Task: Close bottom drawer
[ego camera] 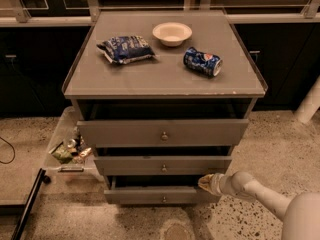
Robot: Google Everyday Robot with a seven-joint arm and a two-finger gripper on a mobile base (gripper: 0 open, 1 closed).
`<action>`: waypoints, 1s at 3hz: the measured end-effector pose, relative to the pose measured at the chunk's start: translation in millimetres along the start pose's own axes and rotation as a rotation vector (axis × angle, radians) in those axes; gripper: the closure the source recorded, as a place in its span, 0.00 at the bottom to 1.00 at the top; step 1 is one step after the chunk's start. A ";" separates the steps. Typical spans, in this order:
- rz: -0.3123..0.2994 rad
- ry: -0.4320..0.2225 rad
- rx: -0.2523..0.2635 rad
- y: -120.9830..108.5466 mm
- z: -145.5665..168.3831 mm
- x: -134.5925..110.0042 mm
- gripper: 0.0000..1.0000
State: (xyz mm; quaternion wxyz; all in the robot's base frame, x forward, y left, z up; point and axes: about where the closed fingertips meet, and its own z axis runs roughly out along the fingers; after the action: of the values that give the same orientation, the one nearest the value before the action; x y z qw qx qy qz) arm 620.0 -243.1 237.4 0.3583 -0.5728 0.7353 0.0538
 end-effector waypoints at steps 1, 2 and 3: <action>0.008 0.006 -0.023 9.5 -1.6 2.2 0.62; 0.032 -0.003 -0.074 40.0 -21.4 12.1 0.85; 0.027 -0.036 -0.128 69.1 -34.8 15.6 1.00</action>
Offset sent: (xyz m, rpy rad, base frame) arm -0.0960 -0.0234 -0.0041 0.0494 0.1380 0.0316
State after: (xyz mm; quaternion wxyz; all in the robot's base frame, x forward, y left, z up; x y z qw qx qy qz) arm 541.5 -249.3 231.0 0.3335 -0.5833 0.7315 0.1160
